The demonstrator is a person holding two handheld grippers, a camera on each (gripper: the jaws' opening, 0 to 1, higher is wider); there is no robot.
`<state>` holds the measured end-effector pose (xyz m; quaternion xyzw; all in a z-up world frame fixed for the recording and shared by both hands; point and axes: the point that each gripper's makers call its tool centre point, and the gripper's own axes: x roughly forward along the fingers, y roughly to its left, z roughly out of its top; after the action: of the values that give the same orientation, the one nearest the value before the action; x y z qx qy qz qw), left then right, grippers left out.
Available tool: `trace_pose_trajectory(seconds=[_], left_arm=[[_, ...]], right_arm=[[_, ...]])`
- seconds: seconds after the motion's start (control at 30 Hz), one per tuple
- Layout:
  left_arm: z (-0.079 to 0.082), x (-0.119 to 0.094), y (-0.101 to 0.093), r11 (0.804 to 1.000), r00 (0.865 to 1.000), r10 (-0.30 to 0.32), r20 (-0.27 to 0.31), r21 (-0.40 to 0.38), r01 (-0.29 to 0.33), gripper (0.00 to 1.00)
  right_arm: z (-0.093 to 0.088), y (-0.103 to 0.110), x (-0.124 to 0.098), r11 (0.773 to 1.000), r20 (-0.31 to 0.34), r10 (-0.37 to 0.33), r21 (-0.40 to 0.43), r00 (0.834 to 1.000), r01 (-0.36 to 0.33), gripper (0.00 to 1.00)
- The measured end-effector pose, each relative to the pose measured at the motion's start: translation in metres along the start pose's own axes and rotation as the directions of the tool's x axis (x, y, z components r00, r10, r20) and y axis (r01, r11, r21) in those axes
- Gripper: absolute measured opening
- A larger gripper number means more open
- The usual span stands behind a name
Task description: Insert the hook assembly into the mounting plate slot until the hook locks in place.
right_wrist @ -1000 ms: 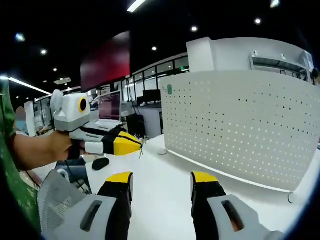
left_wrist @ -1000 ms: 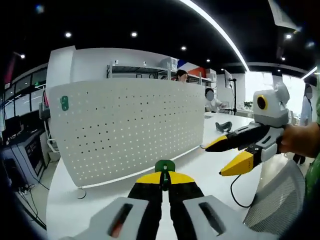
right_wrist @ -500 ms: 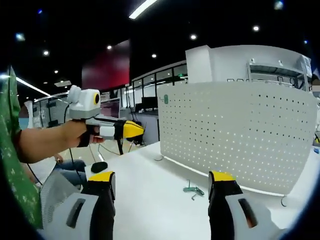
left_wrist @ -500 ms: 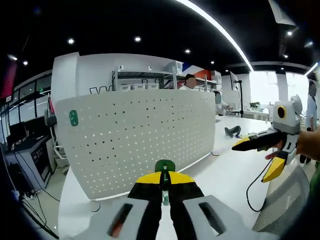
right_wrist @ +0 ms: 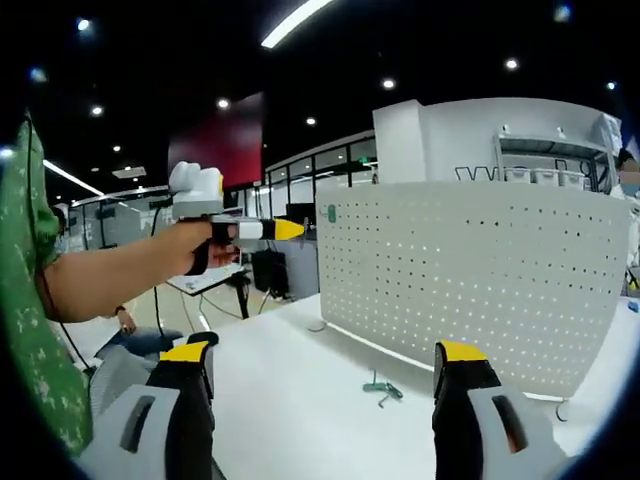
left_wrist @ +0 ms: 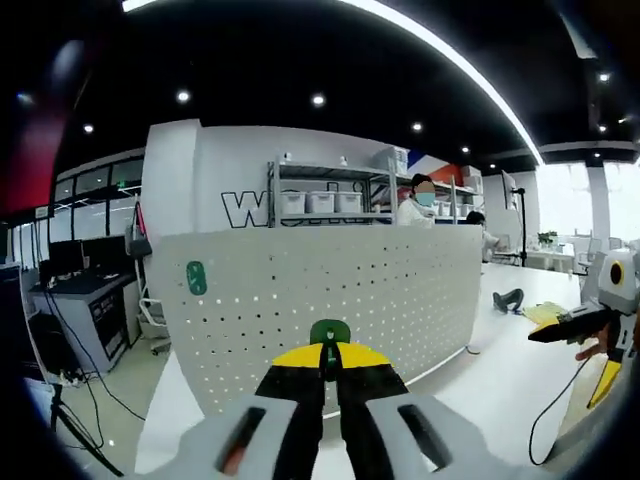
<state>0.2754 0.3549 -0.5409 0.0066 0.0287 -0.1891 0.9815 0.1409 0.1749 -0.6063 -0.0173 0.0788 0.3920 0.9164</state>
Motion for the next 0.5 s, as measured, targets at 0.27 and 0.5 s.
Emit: trace_pose_trajectory(seconds=[0.27,0.5], left_arm=[[0.027,0.023,0.025,0.997,0.996,0.072,0.059,-0.021,-0.071,0.03],[0.036,0.036,0.034,0.994,0.991,0.107,0.08,-0.04,-0.104,0.03]], right_arm=[[0.0,-0.008,-0.003,1.0,-0.004,-0.007,0.003,1.0,0.007,0.94],[0.003,-0.016,-0.005,1.0,-0.011,-0.023,0.001,1.0,0.023,0.94]])
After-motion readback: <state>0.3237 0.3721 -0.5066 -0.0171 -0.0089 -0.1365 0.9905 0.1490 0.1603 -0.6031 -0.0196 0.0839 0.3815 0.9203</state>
